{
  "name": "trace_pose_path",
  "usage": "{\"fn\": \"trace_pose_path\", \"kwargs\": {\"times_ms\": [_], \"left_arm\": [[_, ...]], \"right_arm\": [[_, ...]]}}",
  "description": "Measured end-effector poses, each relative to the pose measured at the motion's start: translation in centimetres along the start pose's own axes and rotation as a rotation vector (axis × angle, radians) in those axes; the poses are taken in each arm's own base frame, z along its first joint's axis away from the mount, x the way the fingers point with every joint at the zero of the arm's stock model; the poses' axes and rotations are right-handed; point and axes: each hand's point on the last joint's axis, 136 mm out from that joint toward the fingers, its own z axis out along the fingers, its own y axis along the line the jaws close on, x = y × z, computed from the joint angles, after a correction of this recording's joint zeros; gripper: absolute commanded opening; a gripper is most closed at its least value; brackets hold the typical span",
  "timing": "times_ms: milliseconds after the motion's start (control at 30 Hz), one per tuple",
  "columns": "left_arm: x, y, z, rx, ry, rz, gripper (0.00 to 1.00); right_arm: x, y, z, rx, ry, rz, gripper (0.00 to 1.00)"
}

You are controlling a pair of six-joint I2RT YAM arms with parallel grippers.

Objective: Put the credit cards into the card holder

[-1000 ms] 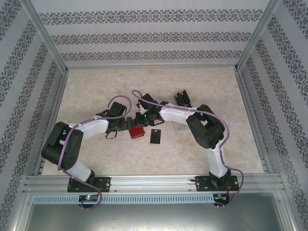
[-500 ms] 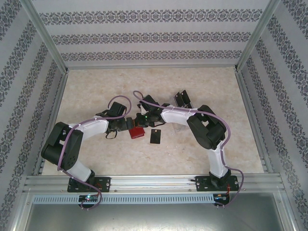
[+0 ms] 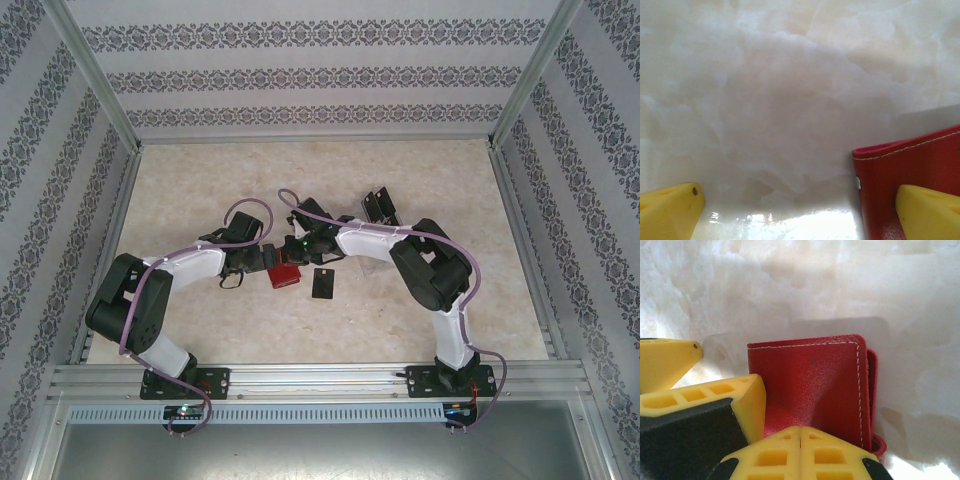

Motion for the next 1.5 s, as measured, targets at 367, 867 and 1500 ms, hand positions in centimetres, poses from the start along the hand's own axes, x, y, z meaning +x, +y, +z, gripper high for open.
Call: {"fn": "trace_pose_path", "kwargs": {"times_ms": [367, 867, 1500], "left_arm": [[0.0, 0.0, 0.0, 0.0, 0.0, 0.0, 1.0], [0.0, 0.0, 0.0, 0.0, 0.0, 0.0, 1.0], [0.0, 0.0, 0.0, 0.001, 0.0, 0.0, 1.0]], "right_arm": [[0.2, 0.0, 0.4, 0.003, 0.008, -0.002, 0.0], [0.1, -0.6, 0.7, -0.013, -0.024, 0.016, 0.0], [-0.3, -0.3, -0.2, -0.047, -0.038, 0.028, 0.3]]}}
